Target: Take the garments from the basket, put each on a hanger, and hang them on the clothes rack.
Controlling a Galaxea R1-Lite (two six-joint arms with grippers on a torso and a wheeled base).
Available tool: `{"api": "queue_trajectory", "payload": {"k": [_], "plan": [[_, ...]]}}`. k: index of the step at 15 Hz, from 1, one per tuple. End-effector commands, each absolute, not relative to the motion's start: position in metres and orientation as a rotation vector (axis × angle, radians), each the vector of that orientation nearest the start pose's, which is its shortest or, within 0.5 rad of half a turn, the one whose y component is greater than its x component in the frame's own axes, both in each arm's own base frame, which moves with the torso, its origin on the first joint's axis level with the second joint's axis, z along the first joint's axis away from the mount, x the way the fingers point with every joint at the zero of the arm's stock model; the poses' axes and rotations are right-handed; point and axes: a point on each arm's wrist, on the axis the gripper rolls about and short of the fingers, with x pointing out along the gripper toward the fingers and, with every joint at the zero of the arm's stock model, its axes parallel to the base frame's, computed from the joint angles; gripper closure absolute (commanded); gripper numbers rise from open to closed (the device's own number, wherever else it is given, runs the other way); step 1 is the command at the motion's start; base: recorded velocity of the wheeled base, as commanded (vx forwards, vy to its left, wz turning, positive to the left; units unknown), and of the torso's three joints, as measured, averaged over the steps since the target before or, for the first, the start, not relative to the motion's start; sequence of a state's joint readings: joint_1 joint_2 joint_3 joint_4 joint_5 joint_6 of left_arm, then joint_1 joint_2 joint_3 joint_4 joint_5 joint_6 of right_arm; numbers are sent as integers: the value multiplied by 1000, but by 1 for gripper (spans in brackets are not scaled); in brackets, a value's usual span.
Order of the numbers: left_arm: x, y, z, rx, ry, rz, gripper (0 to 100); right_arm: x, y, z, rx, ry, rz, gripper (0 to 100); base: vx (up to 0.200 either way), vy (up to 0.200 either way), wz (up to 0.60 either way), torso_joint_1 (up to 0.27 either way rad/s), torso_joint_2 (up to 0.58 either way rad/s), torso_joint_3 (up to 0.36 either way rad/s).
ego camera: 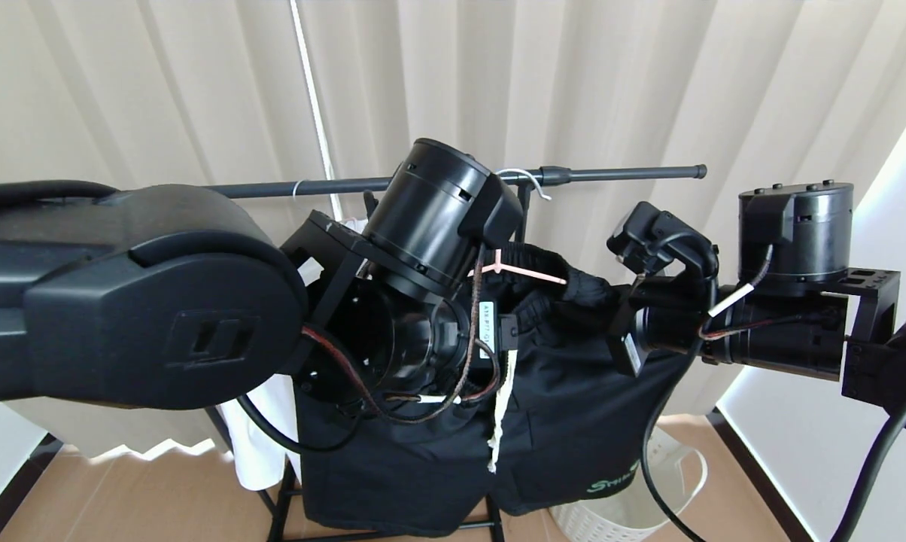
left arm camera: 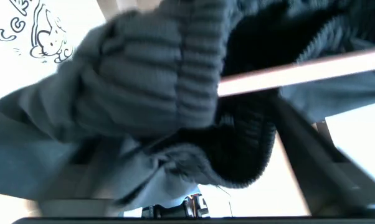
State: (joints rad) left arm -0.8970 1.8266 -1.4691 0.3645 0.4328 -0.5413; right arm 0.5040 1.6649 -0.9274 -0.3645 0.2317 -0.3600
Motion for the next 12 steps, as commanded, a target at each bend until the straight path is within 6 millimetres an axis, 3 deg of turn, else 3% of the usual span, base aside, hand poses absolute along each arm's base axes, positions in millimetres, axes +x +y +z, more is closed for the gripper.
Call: {"api": "queue_trajectory", "payload": {"k": [1, 12], "plan": [[210, -258, 244, -67, 636, -292, 0, 268, 153, 195, -392, 261, 789, 100, 0, 0, 0, 0, 0, 0], [191, -242, 249, -12, 615, -294, 0, 285, 147, 184, -382, 297, 771, 100, 0, 0, 0, 0, 0, 0]]}}
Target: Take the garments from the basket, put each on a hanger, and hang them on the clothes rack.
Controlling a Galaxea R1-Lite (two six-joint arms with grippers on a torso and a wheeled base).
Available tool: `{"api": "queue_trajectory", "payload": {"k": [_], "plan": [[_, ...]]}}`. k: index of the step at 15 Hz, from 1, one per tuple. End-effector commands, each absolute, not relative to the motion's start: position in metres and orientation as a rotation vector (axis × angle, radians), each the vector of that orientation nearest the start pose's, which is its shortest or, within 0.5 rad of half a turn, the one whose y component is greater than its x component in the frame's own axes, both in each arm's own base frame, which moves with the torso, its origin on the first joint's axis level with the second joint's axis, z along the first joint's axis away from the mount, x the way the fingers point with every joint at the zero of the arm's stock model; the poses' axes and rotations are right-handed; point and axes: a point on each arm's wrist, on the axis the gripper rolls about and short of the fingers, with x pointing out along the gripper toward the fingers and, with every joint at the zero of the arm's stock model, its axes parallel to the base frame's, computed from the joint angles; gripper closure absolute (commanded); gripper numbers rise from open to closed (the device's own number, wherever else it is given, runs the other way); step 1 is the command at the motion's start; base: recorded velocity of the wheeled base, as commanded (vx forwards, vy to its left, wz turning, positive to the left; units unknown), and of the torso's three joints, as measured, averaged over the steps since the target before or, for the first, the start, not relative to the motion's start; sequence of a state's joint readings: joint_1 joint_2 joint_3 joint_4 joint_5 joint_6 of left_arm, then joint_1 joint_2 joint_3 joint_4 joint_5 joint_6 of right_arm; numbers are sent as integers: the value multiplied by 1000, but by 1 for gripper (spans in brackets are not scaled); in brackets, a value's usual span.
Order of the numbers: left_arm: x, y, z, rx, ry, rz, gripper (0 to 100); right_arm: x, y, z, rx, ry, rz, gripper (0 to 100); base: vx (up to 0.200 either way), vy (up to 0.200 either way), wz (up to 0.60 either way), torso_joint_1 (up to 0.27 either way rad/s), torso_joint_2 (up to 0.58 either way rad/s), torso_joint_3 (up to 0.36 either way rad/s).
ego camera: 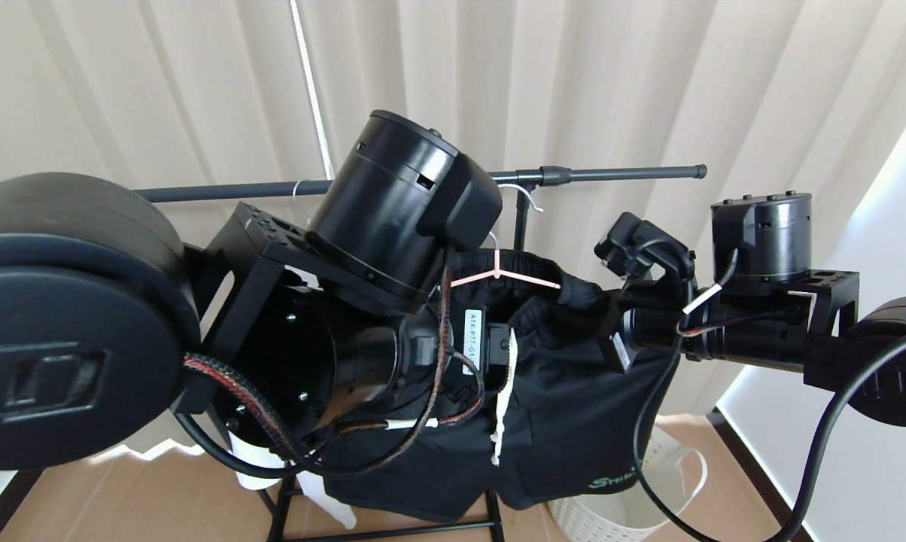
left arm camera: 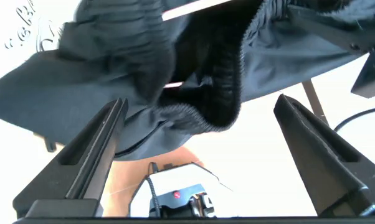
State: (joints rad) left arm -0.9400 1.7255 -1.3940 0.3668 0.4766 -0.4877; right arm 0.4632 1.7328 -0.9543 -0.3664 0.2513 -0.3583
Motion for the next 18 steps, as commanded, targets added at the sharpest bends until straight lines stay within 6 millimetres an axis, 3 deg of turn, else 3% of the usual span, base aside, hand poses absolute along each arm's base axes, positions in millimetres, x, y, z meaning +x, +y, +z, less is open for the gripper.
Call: {"api": "queue_trajectory", "payload": {"k": [1, 6, 9, 11, 14, 18], "plan": [[189, -239, 248, -8, 615, -291, 0, 285, 147, 184, -381, 296, 775, 100, 0, 0, 0, 0, 0, 0], [182, -211, 259, 46, 578, -287, 0, 284, 145, 182, -373, 300, 799, 100, 0, 0, 0, 0, 0, 0], [177, -186, 258, 168, 562, -290, 0, 283, 145, 181, -365, 300, 831, 100, 0, 0, 0, 0, 0, 0], [184, -170, 260, 250, 558, -301, 0, 281, 145, 180, -361, 301, 851, 100, 0, 0, 0, 0, 0, 0], [200, -152, 260, 349, 574, -418, 0, 278, 144, 181, -360, 299, 865, 100, 0, 0, 0, 0, 0, 0], [222, -125, 258, 561, 498, -783, 0, 275, 144, 181, -358, 298, 879, 100, 0, 0, 0, 0, 0, 0]]}}
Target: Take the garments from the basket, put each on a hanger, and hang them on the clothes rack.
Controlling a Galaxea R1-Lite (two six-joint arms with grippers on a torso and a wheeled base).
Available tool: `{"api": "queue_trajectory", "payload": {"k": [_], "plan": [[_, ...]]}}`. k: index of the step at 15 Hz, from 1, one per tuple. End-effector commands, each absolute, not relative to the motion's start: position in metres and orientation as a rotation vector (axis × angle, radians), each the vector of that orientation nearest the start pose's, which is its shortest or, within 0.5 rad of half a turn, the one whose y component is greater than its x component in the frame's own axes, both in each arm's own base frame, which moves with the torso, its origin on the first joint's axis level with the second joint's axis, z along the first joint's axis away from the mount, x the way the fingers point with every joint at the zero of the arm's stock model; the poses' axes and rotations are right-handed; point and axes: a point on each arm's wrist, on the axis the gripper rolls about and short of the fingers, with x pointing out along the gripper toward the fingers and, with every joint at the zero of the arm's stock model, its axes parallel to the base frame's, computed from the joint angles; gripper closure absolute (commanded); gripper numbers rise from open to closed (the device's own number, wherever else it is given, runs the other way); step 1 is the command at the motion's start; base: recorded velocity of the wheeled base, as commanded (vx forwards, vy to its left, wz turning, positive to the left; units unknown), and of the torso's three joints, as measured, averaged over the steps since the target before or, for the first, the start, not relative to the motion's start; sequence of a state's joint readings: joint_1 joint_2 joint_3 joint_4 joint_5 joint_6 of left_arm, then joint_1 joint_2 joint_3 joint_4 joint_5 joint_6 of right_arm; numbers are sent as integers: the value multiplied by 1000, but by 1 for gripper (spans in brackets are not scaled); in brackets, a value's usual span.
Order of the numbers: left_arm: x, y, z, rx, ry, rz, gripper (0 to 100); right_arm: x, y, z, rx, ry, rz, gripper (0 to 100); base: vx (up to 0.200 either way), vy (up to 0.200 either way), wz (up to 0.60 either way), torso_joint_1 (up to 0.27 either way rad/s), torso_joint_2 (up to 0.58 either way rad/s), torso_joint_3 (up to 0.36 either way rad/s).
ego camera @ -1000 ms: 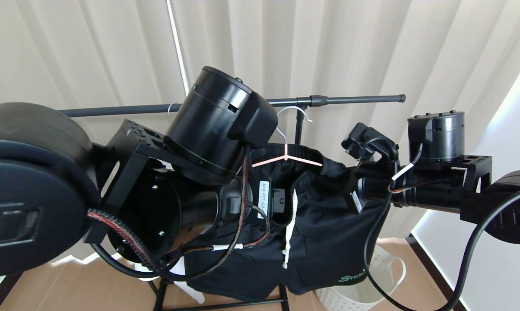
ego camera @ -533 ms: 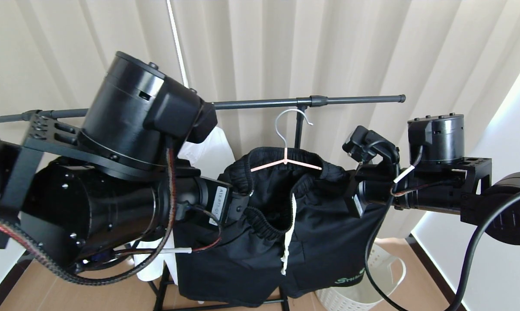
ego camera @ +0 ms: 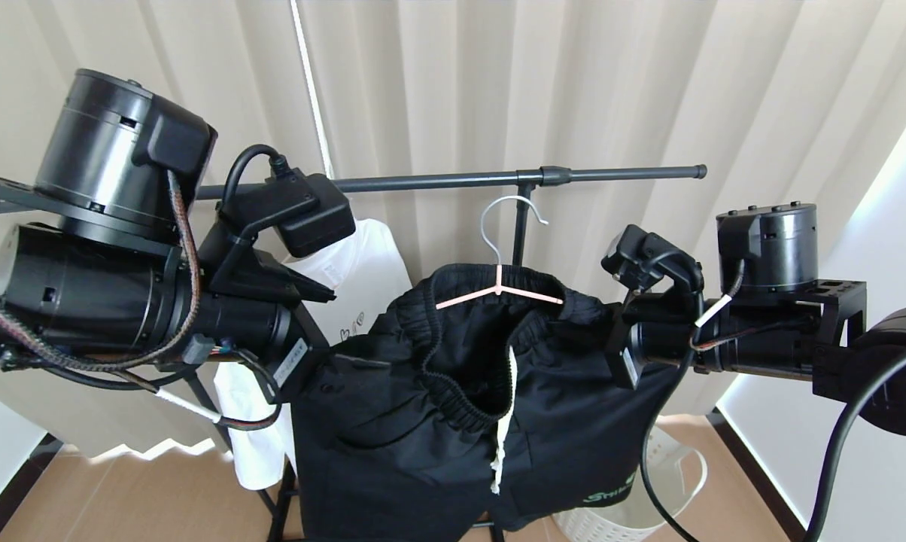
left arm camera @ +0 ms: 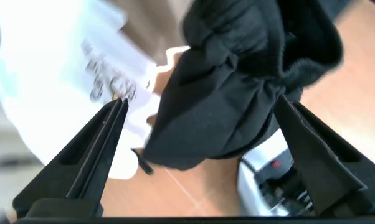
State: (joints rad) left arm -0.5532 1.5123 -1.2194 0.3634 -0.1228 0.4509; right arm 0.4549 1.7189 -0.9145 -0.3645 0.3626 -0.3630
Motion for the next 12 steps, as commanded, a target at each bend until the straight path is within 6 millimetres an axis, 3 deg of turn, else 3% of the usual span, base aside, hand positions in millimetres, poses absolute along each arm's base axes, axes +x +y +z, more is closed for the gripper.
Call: {"api": "queue_trajectory", "payload": {"k": [1, 2, 5, 12], "plan": [[225, -125, 255, 602, 483, -830, 0, 274, 143, 182, -358, 296, 879, 100, 0, 0, 0, 0, 0, 0], [232, -129, 245, 675, 491, -864, 0, 273, 143, 183, -358, 291, 881, 100, 0, 0, 0, 0, 0, 0], [236, -134, 244, 709, 479, -882, 0, 270, 144, 182, -360, 294, 888, 100, 0, 0, 0, 0, 0, 0], [227, -149, 238, 730, 484, -940, 0, 257, 150, 185, -367, 281, 926, 100, 0, 0, 0, 0, 0, 0]]}}
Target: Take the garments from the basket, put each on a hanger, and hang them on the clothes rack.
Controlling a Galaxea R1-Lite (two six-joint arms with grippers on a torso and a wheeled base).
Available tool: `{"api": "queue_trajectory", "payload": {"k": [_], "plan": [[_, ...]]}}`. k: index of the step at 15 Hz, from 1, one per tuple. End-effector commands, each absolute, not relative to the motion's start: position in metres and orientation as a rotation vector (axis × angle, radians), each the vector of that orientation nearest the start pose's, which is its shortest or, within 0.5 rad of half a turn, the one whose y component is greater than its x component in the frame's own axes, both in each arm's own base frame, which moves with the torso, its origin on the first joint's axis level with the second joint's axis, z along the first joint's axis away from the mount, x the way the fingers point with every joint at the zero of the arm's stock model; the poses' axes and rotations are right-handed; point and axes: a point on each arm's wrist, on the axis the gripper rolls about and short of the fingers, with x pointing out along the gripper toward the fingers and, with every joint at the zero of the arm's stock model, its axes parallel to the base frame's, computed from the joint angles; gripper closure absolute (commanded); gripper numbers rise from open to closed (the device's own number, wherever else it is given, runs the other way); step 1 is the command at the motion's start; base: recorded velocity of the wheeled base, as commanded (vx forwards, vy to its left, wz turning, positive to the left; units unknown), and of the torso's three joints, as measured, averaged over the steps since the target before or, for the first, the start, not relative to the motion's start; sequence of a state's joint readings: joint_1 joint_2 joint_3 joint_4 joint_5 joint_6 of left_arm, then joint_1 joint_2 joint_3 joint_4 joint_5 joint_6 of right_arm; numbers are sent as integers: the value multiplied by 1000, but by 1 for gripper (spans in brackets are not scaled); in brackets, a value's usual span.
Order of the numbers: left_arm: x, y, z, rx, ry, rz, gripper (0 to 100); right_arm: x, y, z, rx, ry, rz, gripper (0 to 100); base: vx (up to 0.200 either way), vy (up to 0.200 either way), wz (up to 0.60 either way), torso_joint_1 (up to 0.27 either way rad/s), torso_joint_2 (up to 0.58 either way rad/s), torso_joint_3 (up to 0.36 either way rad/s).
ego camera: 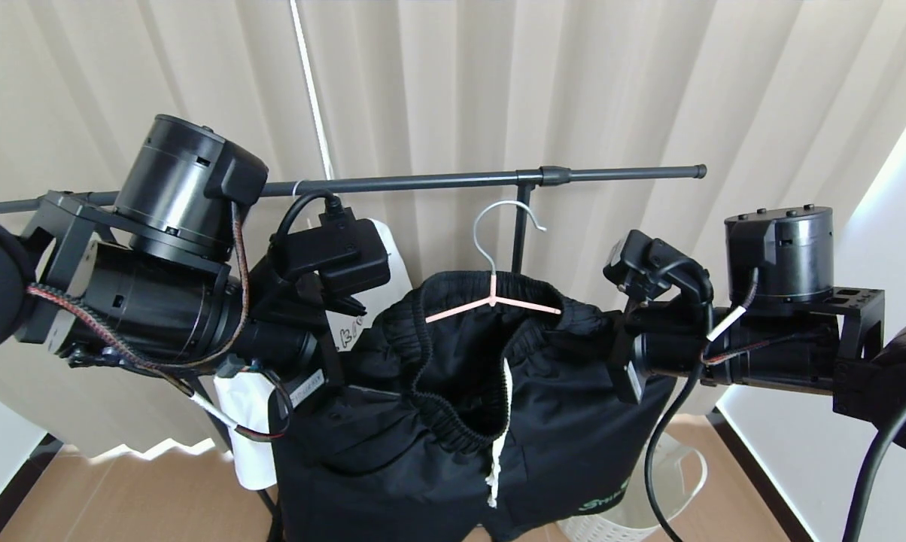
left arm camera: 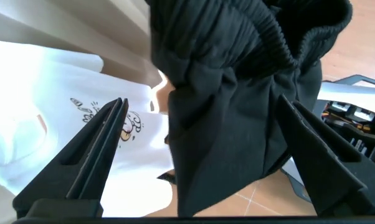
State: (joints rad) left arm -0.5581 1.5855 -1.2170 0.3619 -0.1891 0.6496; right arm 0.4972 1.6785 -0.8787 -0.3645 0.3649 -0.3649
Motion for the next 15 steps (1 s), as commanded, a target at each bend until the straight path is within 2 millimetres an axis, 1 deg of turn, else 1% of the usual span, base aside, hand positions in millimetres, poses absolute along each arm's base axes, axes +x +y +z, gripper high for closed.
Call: {"api": "queue_trajectory", "payload": {"k": [1, 3, 7, 10, 15], "plan": [[226, -151, 237, 742, 489, -928, 0, 255, 150, 186, -367, 276, 927, 100, 0, 0, 0, 0, 0, 0], [227, -154, 233, 751, 510, -902, 0, 247, 153, 189, -370, 265, 947, 100, 0, 0, 0, 0, 0, 0], [223, -164, 236, 666, 511, -899, 0, 238, 157, 188, -375, 265, 973, 100, 0, 0, 0, 0, 0, 0], [222, -165, 236, 652, 507, -899, 0, 233, 160, 188, -380, 261, 995, 100, 0, 0, 0, 0, 0, 0], [216, -168, 227, 667, 532, -926, 0, 226, 160, 192, -383, 241, 1008, 100, 0, 0, 0, 0, 0, 0]]}}
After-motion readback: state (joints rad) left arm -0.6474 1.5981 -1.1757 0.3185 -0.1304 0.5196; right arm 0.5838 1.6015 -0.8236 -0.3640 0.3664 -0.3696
